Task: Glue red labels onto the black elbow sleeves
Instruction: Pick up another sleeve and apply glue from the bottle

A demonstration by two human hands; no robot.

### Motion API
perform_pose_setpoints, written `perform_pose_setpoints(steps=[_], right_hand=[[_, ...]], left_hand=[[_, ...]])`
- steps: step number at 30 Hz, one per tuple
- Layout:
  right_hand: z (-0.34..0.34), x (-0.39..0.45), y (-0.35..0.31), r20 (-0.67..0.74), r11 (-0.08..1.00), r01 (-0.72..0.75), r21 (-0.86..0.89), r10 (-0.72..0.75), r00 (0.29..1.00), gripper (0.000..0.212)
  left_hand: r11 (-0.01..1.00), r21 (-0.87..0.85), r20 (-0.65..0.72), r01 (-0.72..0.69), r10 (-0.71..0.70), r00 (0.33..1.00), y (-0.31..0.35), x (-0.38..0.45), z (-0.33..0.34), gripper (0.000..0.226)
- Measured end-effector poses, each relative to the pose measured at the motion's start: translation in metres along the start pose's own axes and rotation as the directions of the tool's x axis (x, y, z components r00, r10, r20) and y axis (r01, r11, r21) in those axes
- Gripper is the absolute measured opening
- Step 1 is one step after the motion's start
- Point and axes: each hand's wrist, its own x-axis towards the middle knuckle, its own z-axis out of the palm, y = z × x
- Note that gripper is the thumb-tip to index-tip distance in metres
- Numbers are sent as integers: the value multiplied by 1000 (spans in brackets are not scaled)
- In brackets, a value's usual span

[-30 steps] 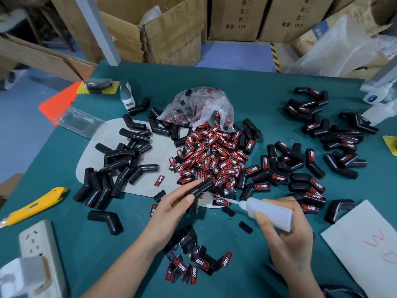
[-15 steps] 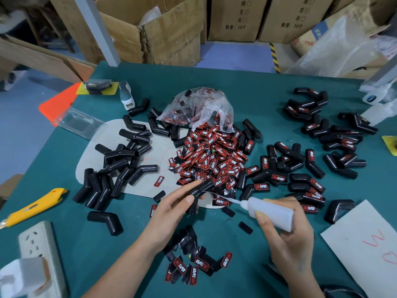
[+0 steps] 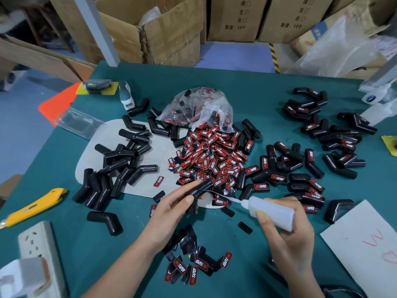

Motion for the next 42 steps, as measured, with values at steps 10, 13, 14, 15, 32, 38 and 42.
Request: perform_pose_setpoints(steps=[10,13,14,15,32,38,42], right_hand=[[-1,1,1,-27,999,-35,23,36,999,24],[-2,1,1,-38,998,-50,47,52,998,24],[-2,1,1,-33,998,-44,40,45,998,24],[-2,1,1,-26,999,-37,30,38,999,24],[-3,1,-2,-50,997,-61,52,64,997,25],[-2,2,-3,-55,997,-62,53,65,996,24],[-3,2,-5,-53,997,-57,48,60,997,25]], left_hand=[[1000,-16,-12,-5,4,1000,-4,2,-1,48],[1000,-8,-12,-6,6,1000,-5,2,-2,48],[1000,-9,-11,-6,6,1000,-4,2,-2,48],[1000,-10,-10,-6,6,1000,-4,2,-2,48],[1000,-16,4,-1,1,1000,-3,2,-2,57],[1000,-22,2,-3,3,1000,-2,2,-2,58],[1000,-19,6,-6,6,1000,-2,1,-2,57]])
